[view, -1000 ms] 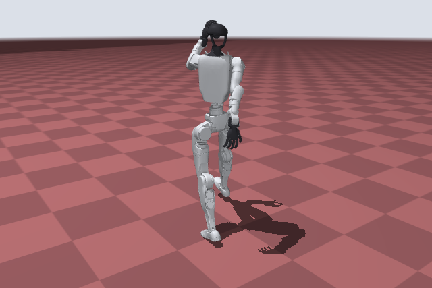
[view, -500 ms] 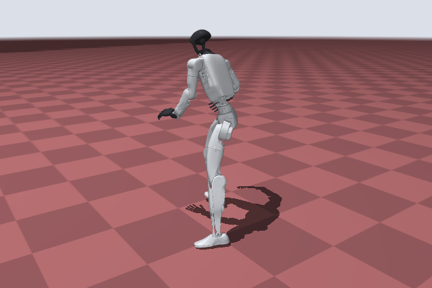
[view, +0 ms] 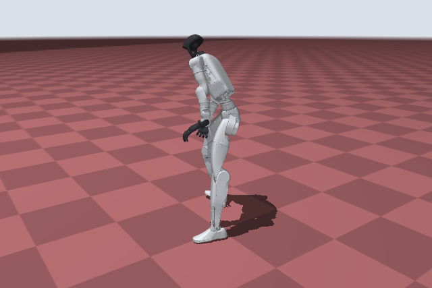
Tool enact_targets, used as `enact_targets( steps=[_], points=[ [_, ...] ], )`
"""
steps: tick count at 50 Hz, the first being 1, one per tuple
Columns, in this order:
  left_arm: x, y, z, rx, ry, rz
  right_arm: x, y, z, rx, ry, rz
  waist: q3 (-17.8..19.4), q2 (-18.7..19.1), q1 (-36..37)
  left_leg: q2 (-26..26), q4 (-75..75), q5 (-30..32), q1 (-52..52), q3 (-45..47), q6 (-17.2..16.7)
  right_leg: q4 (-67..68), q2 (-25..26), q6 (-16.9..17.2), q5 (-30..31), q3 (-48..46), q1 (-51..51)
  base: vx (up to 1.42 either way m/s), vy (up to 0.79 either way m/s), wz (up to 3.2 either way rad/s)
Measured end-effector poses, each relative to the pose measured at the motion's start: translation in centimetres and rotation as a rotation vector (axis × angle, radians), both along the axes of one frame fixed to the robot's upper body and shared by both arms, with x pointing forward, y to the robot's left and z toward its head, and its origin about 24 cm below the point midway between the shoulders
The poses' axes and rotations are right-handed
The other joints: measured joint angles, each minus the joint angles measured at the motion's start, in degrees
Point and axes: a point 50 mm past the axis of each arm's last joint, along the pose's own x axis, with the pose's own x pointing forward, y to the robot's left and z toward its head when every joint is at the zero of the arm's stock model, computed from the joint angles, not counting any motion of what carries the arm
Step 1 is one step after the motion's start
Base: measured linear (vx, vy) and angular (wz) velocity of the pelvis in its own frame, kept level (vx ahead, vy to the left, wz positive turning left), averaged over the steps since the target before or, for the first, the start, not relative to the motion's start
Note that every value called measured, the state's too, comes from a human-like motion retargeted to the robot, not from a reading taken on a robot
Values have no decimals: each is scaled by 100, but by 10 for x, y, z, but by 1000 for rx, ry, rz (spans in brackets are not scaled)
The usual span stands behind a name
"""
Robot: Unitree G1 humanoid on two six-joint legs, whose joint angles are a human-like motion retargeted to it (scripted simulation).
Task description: Kungfu
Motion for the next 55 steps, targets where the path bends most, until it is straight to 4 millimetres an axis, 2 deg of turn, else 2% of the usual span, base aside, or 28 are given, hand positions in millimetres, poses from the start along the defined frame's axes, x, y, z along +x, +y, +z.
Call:
enact_targets(
  steps=[5,8,10,13,15,18,22,25,27,28,30,32,33,34,36,37,38,40,43,45,46,48,50,52,53,55],
  points=[
    [12,-1,7,11,-25,29,4,-14,9,-34,-87,-2,-2,-112,85,162,70,94,66,83,0,-270,170,-151,86,-159,375,19,5,-1],
    [13,-1,9,1,-43,64,8,-21,17,-21,-152,-39,27,-78,254,585,267,241,6,464,0,-654,540,-262,185,-424,850,31,9,13],
    [11,-1,9,-11,-56,85,10,-25,22,-10,-201,-62,-2,-53,346,844,488,362,-80,1056,231,-1017,736,-312,326,-614,1211,35,20,51],
    [6,4,9,-24,-70,138,15,-25,35,40,-276,-84,-159,-89,429,981,935,454,-348,2015,792,-1579,787,-289,676,-892,1669,37,28,96],
    [-3,12,6,-34,-70,181,18,-20,43,85,-315,-79,-304,-136,523,994,1238,386,-485,2363,1117,-1921,801,-270,925,-1036,1971,44,31,90],
    [-25,30,-2,-48,-50,277,22,-7,57,155,-374,-37,-586,-286,785,847,1759,-70,-663,2179,1605,-2429,829,-276,1278,-1036,2391,56,40,63],
    [-59,61,-7,-57,-40,425,27,17,82,251,-472,55,-981,-393,1177,602,2184,-836,-597,1665,1555,-3210,1008,-328,1671,-902,3048,72,54,50],
    [-77,90,0,-33,-94,490,30,33,104,315,-566,107,-1319,-552,1423,199,2356,-1172,-428,1409,1428,-3924,1022,-159,2020,-830,3691,74,47,74],
    [-77,119,17,-12,-196,494,31,43,125,366,-660,126,-1520,-667,1480,-55,2440,-1419,-280,1313,1375,-4287,1066,-212,1811,-772,4120,86,70,111],
    [-73,134,29,-1,-256,468,32,44,136,387,-717,129,-1632,-701,1489,-202,2488,-1557,-200,1293,1456,-4416,1094,-303,1649,-772,4348,90,72,157],
    [-54,162,60,-5,-378,364,30,38,161,414,-851,122,-1818,-766,1438,-566,2616,-1793,-86,1019,1625,-4660,1222,-551,1367,-677,4838,85,48,205],
    [-19,182,99,-56,-469,207,25,27,186,413,-1015,83,-1922,-877,1247,-1145,2667,-1911,59,400,1778,-4625,1549,-940,1294,370,5033,80,29,256],
    [2,187,120,-87,-506,119,21,21,196,408,-1100,49,-1954,-970,1097,-1489,2612,-1911,193,73,1846,-4432,1785,-1086,1395,1221,4986,82,33,287],
    [23,187,142,-122,-539,21,17,15,206,409,-1188,4,-1963,-1059,901,-1813,2536,-1878,342,-234,1914,-4125,2112,-840,1420,2082,4858,78,32,305],
    [64,177,187,-191,-590,-190,5,4,222,428,-1365,-113,-1880,-1150,385,-2271,2401,-1773,663,-814,2034,-3250,3012,-57,1188,3469,4391,66,20,314],
    [81,168,207,-226,-605,-294,-2,-1,228,448,-1448,-186,-1812,-1165,150,-2373,2365,-1739,820,-1004,2081,-2832,3436,181,1004,3826,4102,54,11,243],
    [98,155,226,-269,-613,-391,-10,-5,232,477,-1524,-270,-1767,-1199,41,-2389,2354,-1750,961,-1005,2120,-2602,3655,207,892,3850,3830,50,8,183],
    [124,119,254,-361,-607,-591,-29,-13,238,552,-1669,-444,-1715,-1258,-248,-2426,2243,-1796,1287,-1057,2179,-2608,3662,-203,904,3327,3311,46,9,155],
    [145,54,268,-554,-497,-906,-60,-24,238,660,-1876,-755,-1500,-1481,-692,-2627,1851,-1756,2019,-1136,2367,-3157,3606,-1018,1338,2896,2548,36,2,146],
    [145,4,259,-717,-341,-1129,-75,-28,232,676,-1978,-953,-1278,-1659,-891,-2760,1517,-1713,2622,-1065,2536,-3683,3728,-1215,1956,3181,2022,27,5,111],
    [141,-21,247,-798,-251,-1217,-79,-27,229,657,-2006,-1003,-1166,-1733,-1083,-2802,1433,-1739,2868,-1144,2579,-4013,3668,-1178,2351,3228,1799,22,4,133],
    [125,-67,222,-952,-96,-1356,-83,-23,220,608,-2028,-1035,-959,-1866,-1458,-2857,1278,-1788,3323,-1272,2697,-4624,3525,-1089,2965,3162,1376,22,1,138],
    [106,-99,196,-1101,25,-1412,-85,-16,211,556,-2022,-1000,-790,-2002,-1754,-2827,1139,-1791,3672,-1362,2749,-5169,3362,-1035,3190,2804,1053,19,-4,95],
    [97,-117,167,-1316,61,-1284,-87,-18,201,480,-2025,-1107,-631,-2082,-1966,-2701,1027,-1772,3855,-1331,2770,-5632,3350,-1293,3129,2540,772,5,1,41],
    [99,-119,166,-1423,-12,-1236,-91,-21,198,428,-2067,-1187,-567,-2064,-2003,-2623,977,-1760,3896,-1281,2763,-5824,3364,-1448,3056,2368,642,0,0,0],
    [101,-116,157,-1561,-98,-1101,-96,-20,188,349,-2096,-1152,-505,-2023,-1972,-2515,869,-1722,3954,-1195,2758,-6010,3396,-1632,2802,2086,443,0,-1,-28]
  ],
)
